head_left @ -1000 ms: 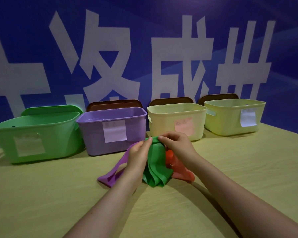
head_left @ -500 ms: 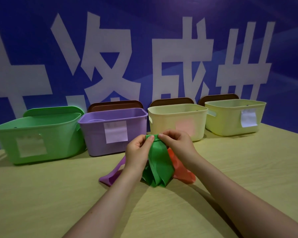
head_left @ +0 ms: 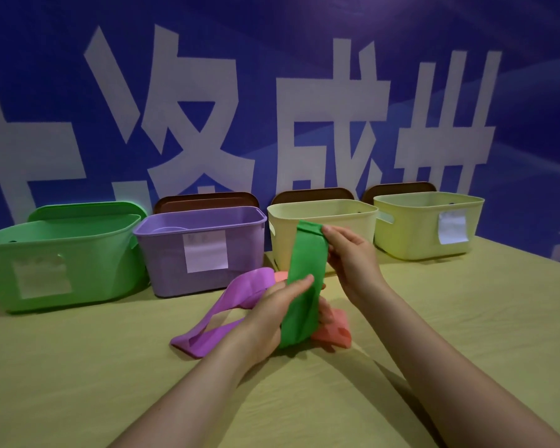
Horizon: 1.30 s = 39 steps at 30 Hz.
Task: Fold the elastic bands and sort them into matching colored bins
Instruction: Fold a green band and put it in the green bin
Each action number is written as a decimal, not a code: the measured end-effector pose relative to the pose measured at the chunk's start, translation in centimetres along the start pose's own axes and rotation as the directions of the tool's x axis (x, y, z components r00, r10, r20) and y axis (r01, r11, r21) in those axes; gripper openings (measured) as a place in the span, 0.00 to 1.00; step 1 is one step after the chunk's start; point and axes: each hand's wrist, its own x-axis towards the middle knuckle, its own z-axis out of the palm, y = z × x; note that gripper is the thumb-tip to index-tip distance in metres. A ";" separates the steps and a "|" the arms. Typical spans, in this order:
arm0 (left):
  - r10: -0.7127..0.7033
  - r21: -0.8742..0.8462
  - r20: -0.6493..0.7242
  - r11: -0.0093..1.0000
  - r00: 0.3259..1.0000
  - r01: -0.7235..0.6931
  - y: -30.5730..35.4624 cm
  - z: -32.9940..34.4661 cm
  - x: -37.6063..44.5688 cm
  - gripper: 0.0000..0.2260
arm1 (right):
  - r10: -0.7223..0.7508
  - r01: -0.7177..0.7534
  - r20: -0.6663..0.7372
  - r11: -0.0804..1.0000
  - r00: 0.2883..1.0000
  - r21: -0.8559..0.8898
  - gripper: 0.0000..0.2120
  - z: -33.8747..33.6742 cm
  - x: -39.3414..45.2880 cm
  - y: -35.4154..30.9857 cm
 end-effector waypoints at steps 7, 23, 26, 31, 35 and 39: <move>-0.032 -0.093 0.220 0.994 0.975 0.054 0.9 1.9 -2.0 0.12 | 0.019 -0.013 -0.077 0.997 0.997 0.072 0.08 -1.4 0.6 -0.3; 0.076 -0.572 0.488 0.780 0.869 0.253 1.3 3.5 -3.9 0.20 | 0.080 -0.063 -0.154 0.992 0.985 0.111 0.04 -2.3 1.0 0.0; 0.109 -0.604 0.585 0.719 0.803 0.343 2.2 2.5 -3.9 0.20 | 0.084 -0.069 -0.134 0.991 0.987 0.117 0.05 -2.4 1.6 0.7; -0.063 0.060 0.260 0.997 0.964 0.049 1.6 1.8 -3.2 0.12 | 0.120 -0.141 -0.175 0.984 0.977 -0.112 0.08 -3.2 2.3 2.2; -0.096 0.743 0.093 0.670 0.991 -0.005 -0.4 1.0 -2.1 0.10 | 0.106 -0.161 -0.169 0.920 0.980 -0.358 0.06 -3.4 2.0 3.3; 0.166 0.990 0.056 0.118 0.984 -0.076 -0.5 -0.3 -1.4 0.20 | 0.074 -0.113 -0.103 0.880 0.992 -0.461 0.05 -3.6 1.7 3.5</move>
